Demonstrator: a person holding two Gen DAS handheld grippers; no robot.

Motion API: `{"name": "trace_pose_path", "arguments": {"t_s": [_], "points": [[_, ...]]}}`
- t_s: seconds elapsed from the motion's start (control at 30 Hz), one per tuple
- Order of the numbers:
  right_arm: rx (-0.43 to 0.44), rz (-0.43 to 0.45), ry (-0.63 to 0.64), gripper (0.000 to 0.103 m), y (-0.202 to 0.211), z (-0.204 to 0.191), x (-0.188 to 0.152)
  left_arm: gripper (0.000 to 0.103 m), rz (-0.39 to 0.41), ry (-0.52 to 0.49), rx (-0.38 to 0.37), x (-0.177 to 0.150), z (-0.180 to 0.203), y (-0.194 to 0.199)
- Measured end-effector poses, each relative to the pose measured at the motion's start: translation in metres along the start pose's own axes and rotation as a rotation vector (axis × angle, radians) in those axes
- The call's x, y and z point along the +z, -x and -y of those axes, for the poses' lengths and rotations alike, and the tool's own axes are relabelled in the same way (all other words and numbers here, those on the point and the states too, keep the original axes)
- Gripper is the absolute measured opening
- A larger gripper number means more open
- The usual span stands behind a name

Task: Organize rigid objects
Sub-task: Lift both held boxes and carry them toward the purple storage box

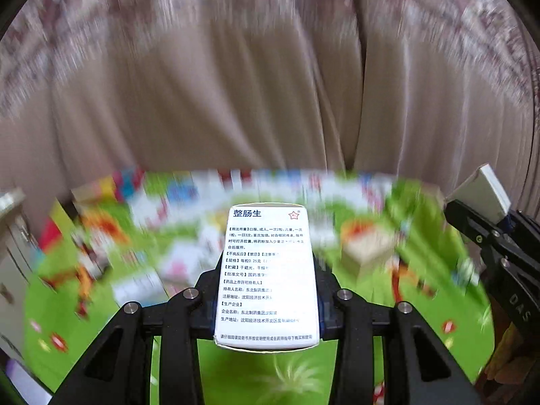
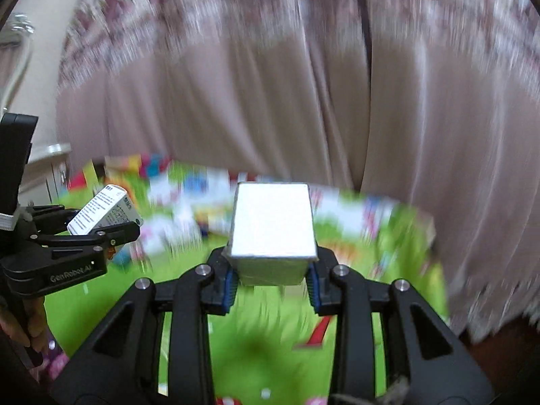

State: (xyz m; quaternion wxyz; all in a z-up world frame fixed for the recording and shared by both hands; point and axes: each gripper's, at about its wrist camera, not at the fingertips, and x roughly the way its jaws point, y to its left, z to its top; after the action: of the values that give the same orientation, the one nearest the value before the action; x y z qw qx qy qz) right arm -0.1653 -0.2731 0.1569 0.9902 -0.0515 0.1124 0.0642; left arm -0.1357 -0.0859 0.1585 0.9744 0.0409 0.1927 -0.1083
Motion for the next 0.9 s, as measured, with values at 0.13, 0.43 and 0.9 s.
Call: {"name": "trace_pose_path", "arguments": {"t_s": [0.13, 0.43, 0.9], "points": [[-0.037, 0.205, 0.081, 0.037, 0.051, -0.028, 0.021, 0.041, 0.193, 0.004, 0.047, 0.012, -0.005, 0.049], [0.003, 0.309, 0.140, 0.037, 0.090, -0.066, 0.034, 0.041, 0.277, 0.030, 0.082, 0.000, -0.024, 0.099], [0.153, 0.285, 0.189, 0.037, 0.101, -0.110, 0.029, 0.041, 0.191, 0.075, 0.163, -0.044, -0.069, 0.126]]}}
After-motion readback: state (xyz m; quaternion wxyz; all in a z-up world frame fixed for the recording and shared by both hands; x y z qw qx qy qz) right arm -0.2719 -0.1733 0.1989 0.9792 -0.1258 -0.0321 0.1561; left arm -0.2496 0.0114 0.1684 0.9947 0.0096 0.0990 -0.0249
